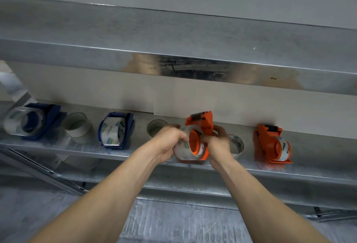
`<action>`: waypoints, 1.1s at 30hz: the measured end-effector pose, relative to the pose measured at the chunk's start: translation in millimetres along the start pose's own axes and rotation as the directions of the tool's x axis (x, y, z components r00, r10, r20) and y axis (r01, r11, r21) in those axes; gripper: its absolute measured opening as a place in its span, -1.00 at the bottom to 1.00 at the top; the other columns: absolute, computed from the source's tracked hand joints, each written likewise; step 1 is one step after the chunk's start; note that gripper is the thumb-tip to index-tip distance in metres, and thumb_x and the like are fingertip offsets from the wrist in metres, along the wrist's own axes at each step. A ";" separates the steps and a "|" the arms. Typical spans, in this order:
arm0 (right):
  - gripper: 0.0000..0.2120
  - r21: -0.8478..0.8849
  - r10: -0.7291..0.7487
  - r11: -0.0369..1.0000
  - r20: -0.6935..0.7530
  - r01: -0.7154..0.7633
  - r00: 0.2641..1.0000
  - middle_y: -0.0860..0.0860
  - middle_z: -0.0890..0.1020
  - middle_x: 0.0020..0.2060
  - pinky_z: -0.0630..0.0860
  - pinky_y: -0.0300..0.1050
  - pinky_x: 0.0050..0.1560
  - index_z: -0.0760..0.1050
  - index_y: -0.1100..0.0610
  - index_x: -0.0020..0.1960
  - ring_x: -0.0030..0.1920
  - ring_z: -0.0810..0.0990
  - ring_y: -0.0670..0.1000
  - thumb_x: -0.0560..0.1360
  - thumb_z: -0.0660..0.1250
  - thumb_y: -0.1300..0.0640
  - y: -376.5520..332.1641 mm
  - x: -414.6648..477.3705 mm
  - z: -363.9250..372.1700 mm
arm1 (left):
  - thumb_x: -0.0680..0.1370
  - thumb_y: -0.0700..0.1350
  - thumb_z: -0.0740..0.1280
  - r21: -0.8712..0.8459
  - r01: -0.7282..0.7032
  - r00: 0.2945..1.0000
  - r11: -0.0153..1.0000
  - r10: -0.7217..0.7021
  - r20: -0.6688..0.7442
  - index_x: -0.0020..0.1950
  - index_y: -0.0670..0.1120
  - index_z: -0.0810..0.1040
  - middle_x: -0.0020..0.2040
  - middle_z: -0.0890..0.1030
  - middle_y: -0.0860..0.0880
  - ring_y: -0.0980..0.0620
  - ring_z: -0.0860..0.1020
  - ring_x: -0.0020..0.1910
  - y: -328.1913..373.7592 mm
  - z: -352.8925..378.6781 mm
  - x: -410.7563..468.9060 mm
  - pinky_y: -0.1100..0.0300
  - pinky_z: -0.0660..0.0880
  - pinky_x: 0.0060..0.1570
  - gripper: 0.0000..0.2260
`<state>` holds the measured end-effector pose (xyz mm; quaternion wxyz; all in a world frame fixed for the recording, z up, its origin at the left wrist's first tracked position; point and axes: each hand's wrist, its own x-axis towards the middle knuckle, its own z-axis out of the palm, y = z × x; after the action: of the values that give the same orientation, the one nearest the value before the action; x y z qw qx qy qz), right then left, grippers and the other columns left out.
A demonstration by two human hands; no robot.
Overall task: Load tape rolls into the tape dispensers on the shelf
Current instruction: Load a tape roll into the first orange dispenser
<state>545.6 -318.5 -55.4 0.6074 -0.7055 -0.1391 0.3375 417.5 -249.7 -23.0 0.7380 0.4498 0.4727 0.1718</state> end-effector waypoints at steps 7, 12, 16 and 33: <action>-0.54 0.137 0.308 0.939 0.073 -0.315 0.949 0.30 0.64 -0.15 0.59 -0.04 -0.34 0.52 0.35 0.16 -0.33 0.63 0.16 0.32 0.17 0.57 49.2 24.4 0.0 | 0.42 -0.52 0.17 0.204 0.040 0.995 0.978 -0.057 0.080 0.15 -0.29 0.54 -0.01 0.60 -0.30 -0.29 0.61 0.05 -16.6 -2.2 7.3 -0.31 0.54 0.09 -0.63; -0.69 0.075 0.327 0.939 0.112 -0.337 0.938 0.29 0.71 -0.09 0.62 0.35 0.03 0.64 0.28 0.03 -0.04 0.70 0.34 0.37 0.26 0.44 62.5 49.2 7.8 | 0.44 -0.53 0.21 0.227 0.034 0.998 0.973 -0.044 0.039 0.20 -0.21 0.55 0.08 0.63 -0.27 -0.29 0.61 0.09 -17.9 -2.0 24.5 -0.24 0.58 0.04 -0.59; -0.84 -0.078 0.284 0.958 0.093 -0.277 0.954 0.15 0.74 -0.17 0.65 0.27 0.00 0.68 0.14 -0.10 -0.10 0.72 0.25 0.38 0.35 0.19 72.1 67.9 14.7 | 0.42 -0.52 0.27 0.281 -0.001 1.000 0.960 0.002 -0.003 0.09 -0.12 0.60 0.05 0.67 -0.19 -0.16 0.64 0.04 -14.0 1.9 37.8 0.02 0.61 -0.09 -0.61; -0.83 -0.674 0.122 0.738 0.135 0.001 0.983 -0.02 0.63 -0.34 0.46 -0.19 -0.38 0.59 0.23 -0.18 -0.31 0.60 -0.02 0.52 0.32 0.16 53.4 75.6 4.1 | 0.46 -0.38 0.33 0.376 0.024 1.000 0.926 -0.024 -0.003 0.05 -0.03 0.62 -0.01 0.70 -0.08 -0.10 0.67 0.00 -4.2 11.4 54.7 -0.03 0.64 -0.04 -0.70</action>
<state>587.0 -281.5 -129.5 0.2869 -0.8495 -0.2795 0.3433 453.5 -220.5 -54.5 0.6407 0.5772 0.5016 0.0686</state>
